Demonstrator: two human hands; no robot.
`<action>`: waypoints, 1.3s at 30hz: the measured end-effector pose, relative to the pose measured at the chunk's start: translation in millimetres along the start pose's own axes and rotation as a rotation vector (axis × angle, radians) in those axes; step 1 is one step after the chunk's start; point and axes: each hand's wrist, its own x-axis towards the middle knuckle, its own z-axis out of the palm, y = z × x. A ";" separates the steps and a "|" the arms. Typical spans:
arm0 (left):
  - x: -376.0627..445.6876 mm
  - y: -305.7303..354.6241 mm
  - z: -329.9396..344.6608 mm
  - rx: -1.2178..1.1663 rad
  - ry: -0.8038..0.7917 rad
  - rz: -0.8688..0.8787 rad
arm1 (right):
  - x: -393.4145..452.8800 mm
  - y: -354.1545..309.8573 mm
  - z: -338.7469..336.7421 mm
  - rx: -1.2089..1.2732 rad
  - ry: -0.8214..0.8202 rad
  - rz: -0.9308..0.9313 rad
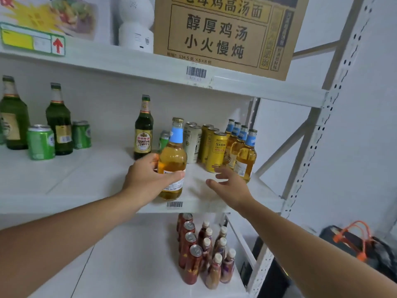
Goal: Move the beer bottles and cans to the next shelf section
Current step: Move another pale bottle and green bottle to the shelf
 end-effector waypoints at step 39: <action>29.5 61.5 316.6 0.139 0.082 -0.120 | -10.2 168.0 -169.2 0.010 -0.256 -0.295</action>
